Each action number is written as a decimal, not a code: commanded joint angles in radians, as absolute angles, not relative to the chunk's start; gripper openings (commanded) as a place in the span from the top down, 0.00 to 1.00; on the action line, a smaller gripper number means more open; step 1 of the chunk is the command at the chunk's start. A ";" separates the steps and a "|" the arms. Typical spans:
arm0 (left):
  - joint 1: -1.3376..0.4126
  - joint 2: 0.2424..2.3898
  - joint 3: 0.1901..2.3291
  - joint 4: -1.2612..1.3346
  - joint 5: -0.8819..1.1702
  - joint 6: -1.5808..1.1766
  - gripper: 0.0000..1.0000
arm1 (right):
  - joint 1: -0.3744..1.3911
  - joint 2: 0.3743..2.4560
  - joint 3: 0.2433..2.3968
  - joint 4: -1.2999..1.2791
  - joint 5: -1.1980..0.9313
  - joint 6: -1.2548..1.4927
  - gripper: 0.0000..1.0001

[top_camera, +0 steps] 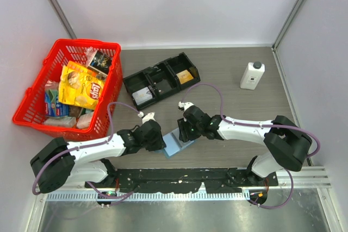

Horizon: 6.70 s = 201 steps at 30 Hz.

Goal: Take the credit cards out of the card holder
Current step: Remove the credit card from the card holder.

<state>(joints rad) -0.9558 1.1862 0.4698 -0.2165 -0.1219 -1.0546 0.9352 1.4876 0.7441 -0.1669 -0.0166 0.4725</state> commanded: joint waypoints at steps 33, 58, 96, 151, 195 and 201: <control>-0.960 1.216 0.485 -0.210 -0.092 -1.034 0.73 | 0.953 1.479 0.752 -0.153 0.015 0.468 0.54; -0.960 1.209 0.480 -0.215 -0.094 -1.039 0.73 | 0.960 1.477 0.747 -0.181 0.065 0.469 0.54; -0.960 1.002 0.459 -0.294 -0.205 -1.087 0.67 | 1.074 1.555 0.848 -0.078 -0.278 0.430 0.61; -0.934 1.270 0.347 0.279 -0.083 -1.445 0.67 | 0.747 1.471 0.627 0.023 -0.354 0.426 0.78; -0.934 1.309 0.288 0.434 -0.071 -1.499 1.00 | 0.724 1.545 0.568 0.058 -0.373 0.486 0.79; -0.934 1.249 0.259 0.404 -0.083 -1.505 1.00 | 0.712 1.562 0.558 0.058 -0.364 0.497 0.80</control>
<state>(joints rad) -0.9356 1.2976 0.2783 0.4030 -0.0559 -1.4933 0.7231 1.5208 0.5903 0.0906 -0.4202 0.5053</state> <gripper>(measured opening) 0.010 0.207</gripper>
